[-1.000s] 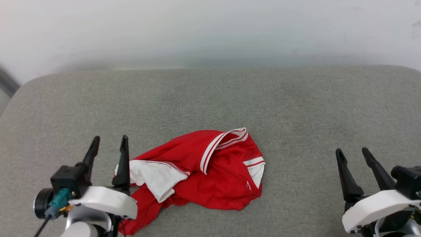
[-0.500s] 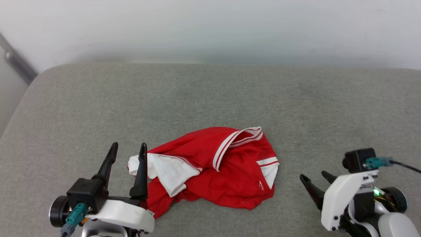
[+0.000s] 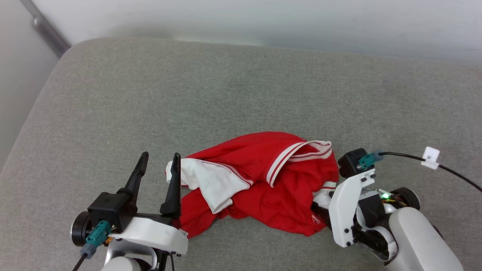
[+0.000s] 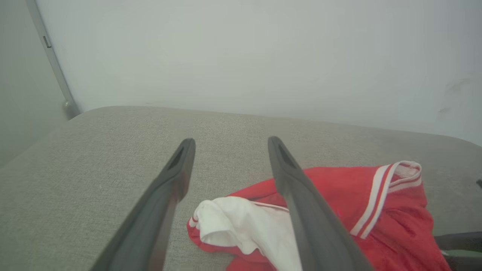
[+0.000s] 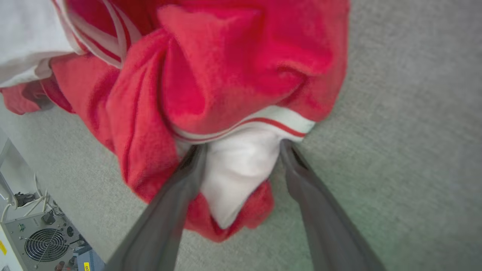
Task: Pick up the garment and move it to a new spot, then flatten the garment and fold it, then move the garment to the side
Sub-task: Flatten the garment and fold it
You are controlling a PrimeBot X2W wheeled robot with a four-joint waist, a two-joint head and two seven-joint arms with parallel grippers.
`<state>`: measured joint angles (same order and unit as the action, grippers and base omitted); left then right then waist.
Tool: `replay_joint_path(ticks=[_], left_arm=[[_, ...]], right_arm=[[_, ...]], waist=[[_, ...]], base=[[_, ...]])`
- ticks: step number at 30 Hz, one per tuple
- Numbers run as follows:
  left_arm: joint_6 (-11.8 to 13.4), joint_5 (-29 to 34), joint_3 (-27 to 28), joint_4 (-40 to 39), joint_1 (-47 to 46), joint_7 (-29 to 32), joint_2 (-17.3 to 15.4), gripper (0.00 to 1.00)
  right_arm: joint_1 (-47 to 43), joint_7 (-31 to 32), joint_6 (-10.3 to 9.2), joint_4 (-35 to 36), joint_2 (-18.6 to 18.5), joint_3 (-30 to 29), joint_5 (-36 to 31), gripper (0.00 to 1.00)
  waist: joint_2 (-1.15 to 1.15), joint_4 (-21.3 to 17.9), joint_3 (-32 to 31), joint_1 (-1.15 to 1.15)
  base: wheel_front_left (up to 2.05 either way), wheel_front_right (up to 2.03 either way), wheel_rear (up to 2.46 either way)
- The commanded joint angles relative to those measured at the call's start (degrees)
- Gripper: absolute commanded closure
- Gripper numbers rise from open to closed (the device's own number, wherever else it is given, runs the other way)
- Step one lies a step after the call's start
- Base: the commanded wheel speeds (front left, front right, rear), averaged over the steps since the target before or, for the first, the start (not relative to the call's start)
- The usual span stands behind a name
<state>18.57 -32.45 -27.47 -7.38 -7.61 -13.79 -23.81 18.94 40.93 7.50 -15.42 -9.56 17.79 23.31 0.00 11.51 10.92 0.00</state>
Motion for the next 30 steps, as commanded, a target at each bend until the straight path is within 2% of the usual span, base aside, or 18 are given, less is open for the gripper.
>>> replay_joint_path(ticks=[1, 5, 7, 8, 14, 19, 24, 30], left_arm=[[-0.4, 0.0, -0.1, 0.4, -0.8, -0.3, 0.3, 0.0], [-1.0, -0.1, -0.1, 1.6, -1.1, -0.6, 0.9, 0.0], [-1.2, -0.1, 0.0, 2.0, -1.1, -0.7, 1.1, 0.0], [-1.2, -0.1, 0.1, 2.2, -1.0, -0.8, 1.2, 0.0], [-1.4, -0.2, 0.7, 3.1, 0.0, -1.1, 1.3, 0.0], [-1.3, -0.3, 0.9, 3.2, 0.8, -1.0, 0.6, 0.0], [-1.4, -0.3, 1.0, 2.9, 1.3, -0.6, -0.2, 0.0], [-0.9, -0.8, 0.9, 2.8, 2.5, -0.5, -0.2, 0.0]], right_arm=[[0.9, 0.3, -0.02, -1.5, -0.4, 1.1, 0.5, 0.0], [0.8, 1.5, -0.01, -5.9, -0.3, 4.5, 2.3, 0.0], [1.1, 1.3, -0.01, -6.9, -0.6, 5.6, 3.0, 0.74], [1.2, 0.9, -0.01, -6.9, -0.7, 5.9, 3.4, 1.0], [2.9, -2.5, -0.02, -2.3, -3.4, 5.1, 3.8, 1.0], [0.3, -3.3, -0.02, 4.1, -5.9, 1.1, 3.0, 1.0], [-5.5, -1.3, -0.02, 10.6, -7.3, -8.0, 1.4, 1.0], [-14.4, 1.1, -0.02, 12.0, -4.7, -21.5, -0.7, 1.0]], waist=[[0.0, 0.6, 0.7, 0.0], [0.0, 1.0, 1.2, 0.0], [0.0, 0.9, 1.3, 0.0], [0.0, 0.8, 1.2, 0.0], [0.0, -1.0, -0.7, 0.0], [0.0, -3.4, -2.7, 0.0], [0.0, -4.9, -3.7, 0.0], [0.0, -6.0, -4.3, 0.0]], base=[[0.0, 0.0, 0.0], [0.0, 0.0, 0.0], [0.0, 0.0, 0.0], [0.0, 0.0, 0.0], [0.0, 0.0, 0.0], [0.0, 0.0, 0.0], [0.0, 0.0, 0.0], [0.0, 0.0, 0.0]])
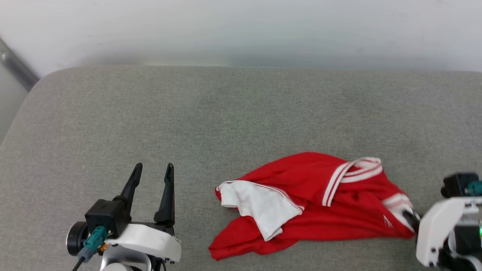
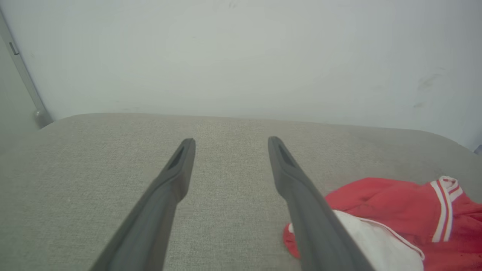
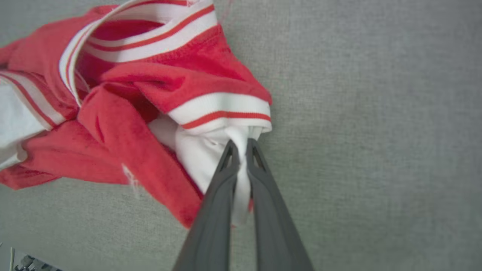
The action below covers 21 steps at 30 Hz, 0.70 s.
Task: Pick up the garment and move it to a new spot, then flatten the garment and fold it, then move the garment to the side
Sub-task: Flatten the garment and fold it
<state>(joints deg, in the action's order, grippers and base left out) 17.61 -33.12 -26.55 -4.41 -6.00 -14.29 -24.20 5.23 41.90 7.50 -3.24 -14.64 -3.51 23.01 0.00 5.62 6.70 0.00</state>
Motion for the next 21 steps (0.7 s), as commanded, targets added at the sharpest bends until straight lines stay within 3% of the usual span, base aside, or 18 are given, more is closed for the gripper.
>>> replay_joint_path(ticks=[1, 4, 5, 6, 12, 21], left_arm=[[0.3, -0.1, -0.1, -0.1, 1.0, 0.1, 0.2, 0.0], [0.6, -0.2, -0.2, 0.0, 1.2, 0.5, 0.0, 0.0], [0.6, -0.1, -0.3, 0.1, 1.2, 0.7, -0.1, 0.0], [0.6, -0.2, -0.3, 0.1, 1.1, 0.9, -0.2, 0.0], [0.6, -0.3, -0.6, 0.3, 1.3, 1.4, -0.5, 0.0], [1.9, -0.8, -0.8, 0.3, 3.8, 2.9, -1.5, 0.0]], right_arm=[[-1.8, 0.3, -0.02, -1.1, 0.5, -1.5, -1.1, 1.0], [-3.5, -1.0, -0.02, -4.0, 2.5, -3.0, -2.3, 1.0], [-3.7, -1.7, -0.03, -5.0, 3.2, -3.2, -2.3, 0.72], [-3.7, -2.8, -0.02, -5.8, 3.6, -3.2, -2.5, 0.0], [-3.8, -12.9, -0.01, -5.5, 4.7, -2.5, -3.3, 0.0], [-7.6, -30.7, -0.02, 3.4, 8.4, -4.5, -11.5, 0.0]], waist=[[0.0, -0.2, -0.1, 0.0], [0.0, -0.7, -0.4, 0.0], [0.0, -0.8, -0.4, 0.0], [0.0, -0.8, -0.4, 0.0], [0.0, -1.0, -1.1, 0.0], [0.0, -2.0, -4.3, 0.0]], base=[[0.0, 0.0, 0.0], [0.0, 0.0, 0.0], [0.0, 0.0, 0.0], [0.0, 0.0, 0.0], [0.0, 0.0, 0.0], [0.0, 0.0, 0.0]])
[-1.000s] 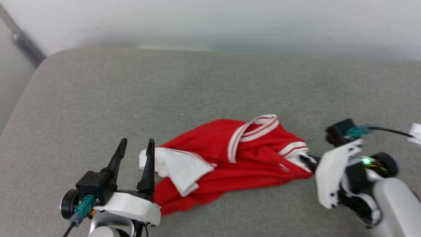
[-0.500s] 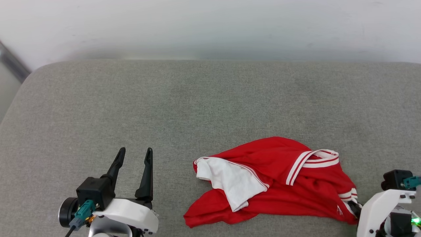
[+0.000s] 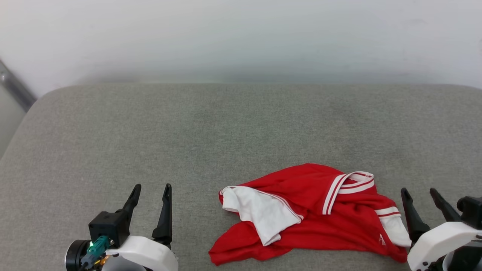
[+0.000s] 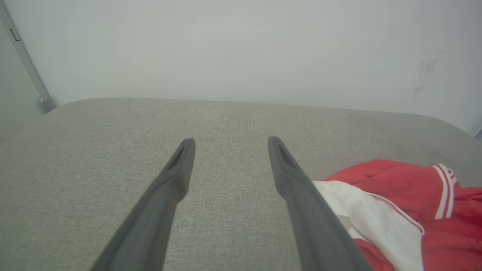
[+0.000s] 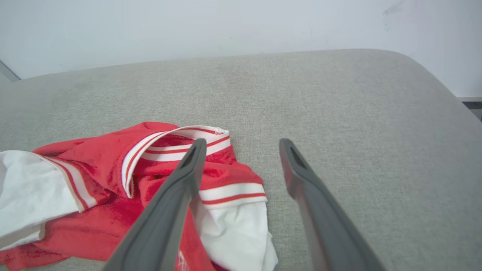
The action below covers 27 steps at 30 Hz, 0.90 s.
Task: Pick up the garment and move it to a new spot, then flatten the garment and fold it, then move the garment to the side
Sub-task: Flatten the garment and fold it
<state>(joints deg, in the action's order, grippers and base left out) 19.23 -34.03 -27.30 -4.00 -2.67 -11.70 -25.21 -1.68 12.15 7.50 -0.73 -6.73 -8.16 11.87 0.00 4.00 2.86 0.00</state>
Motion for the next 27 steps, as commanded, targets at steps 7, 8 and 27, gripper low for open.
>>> replay_joint_path(ticks=[7, 8, 27], left_arm=[[-0.1, 0.3, -1.7, -0.5, -1.3, 4.9, -1.6, 0.0], [-0.5, 0.3, -2.2, -0.6, -2.1, 5.9, -1.7, 0.0], [-16.8, 2.5, -23.9, 5.6, -19.0, 37.6, 0.3, 0.0]], right_arm=[[-2.7, -5.2, -0.02, 6.2, 2.3, 3.3, -2.6, 0.0], [-3.0, -5.3, -0.02, 7.0, 2.5, 3.9, -2.5, 0.0], [-1.8, -3.7, -0.02, 14.2, 3.8, 8.5, -1.4, 0.0]], waist=[[0.0, -1.2, -1.2, 0.0], [0.0, -1.4, -1.1, 0.0], [0.0, -4.9, 5.9, 0.0]], base=[[0.0, 0.0, 0.0], [0.0, 0.0, 0.0], [0.0, 0.0, 0.0]])
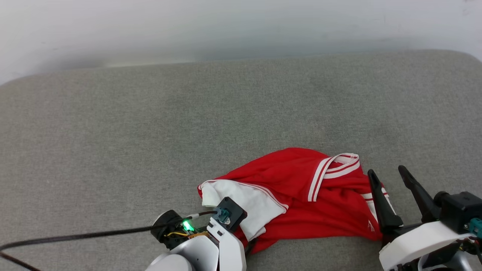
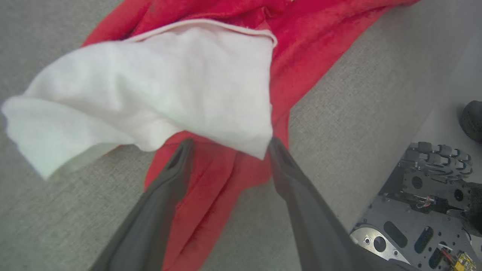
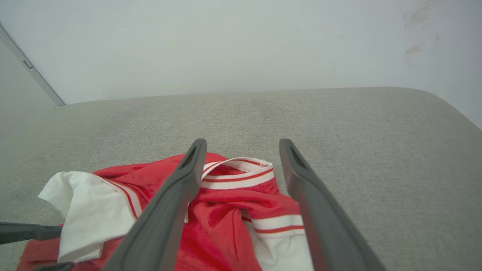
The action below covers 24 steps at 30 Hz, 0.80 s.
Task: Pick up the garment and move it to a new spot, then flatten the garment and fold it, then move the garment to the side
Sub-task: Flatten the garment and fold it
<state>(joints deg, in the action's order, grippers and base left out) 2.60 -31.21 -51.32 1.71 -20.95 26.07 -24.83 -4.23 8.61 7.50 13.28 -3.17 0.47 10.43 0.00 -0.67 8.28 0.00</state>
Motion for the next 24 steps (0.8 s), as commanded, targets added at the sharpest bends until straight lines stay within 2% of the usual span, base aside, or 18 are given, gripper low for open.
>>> replay_joint_path(ticks=[1, 4, 6, 7, 14, 18, 24], left_arm=[[-0.5, -0.4, -0.1, 0.3, -1.2, 0.4, 0.1, 0.0], [-1.1, -0.9, -0.5, 1.7, -1.9, 1.5, 0.4, 0.0], [-1.3, -1.0, -0.4, 2.2, -2.5, 1.4, 0.8, 0.6], [-1.5, -1.1, -0.3, 2.3, -2.9, 1.0, 1.0, 0.98], [-1.4, -0.9, 1.1, 1.8, -4.1, -1.8, 1.0, 1.0], [0.5, -0.9, 3.2, 0.2, -3.7, -3.8, -0.1, 1.0], [5.2, -2.0, 8.8, -3.0, -1.0, -5.9, -4.7, 1.0]], right_arm=[[0.9, -0.2, -0.02, 0.0, 0.2, -0.1, 0.4, 0.0], [1.2, -0.5, -0.02, -0.5, 0.3, -0.1, 1.0, 0.0], [1.5, -0.5, -0.02, -0.9, 0.3, 0.0, 1.4, 0.0], [1.6, -0.6, -0.02, -1.0, 0.3, 0.0, 1.7, 0.0], [1.3, -1.0, -0.02, -1.9, 0.4, -0.5, 3.1, 0.0], [0.4, -0.7, -0.02, -2.5, 0.4, -0.6, 4.3, 0.0], [-0.2, -0.1, -0.02, -3.3, 0.3, -0.5, 5.8, 0.0]], waist=[[0.0, -0.3, 0.9, 0.0], [0.0, -0.5, 1.7, 0.0], [0.0, -0.8, 2.1, 0.0], [0.0, -0.8, 2.2, 0.0], [0.0, -0.7, 2.0, 0.0], [0.0, 0.1, 1.3, 0.0], [0.0, 1.5, 0.4, 0.0]], base=[[0.0, 0.0, 0.0], [0.0, 0.0, 0.0], [0.0, 0.0, 0.0], [0.0, 0.0, 0.0], [0.0, 0.0, 0.0], [0.0, 0.0, 0.0], [0.0, 0.0, 0.0]])
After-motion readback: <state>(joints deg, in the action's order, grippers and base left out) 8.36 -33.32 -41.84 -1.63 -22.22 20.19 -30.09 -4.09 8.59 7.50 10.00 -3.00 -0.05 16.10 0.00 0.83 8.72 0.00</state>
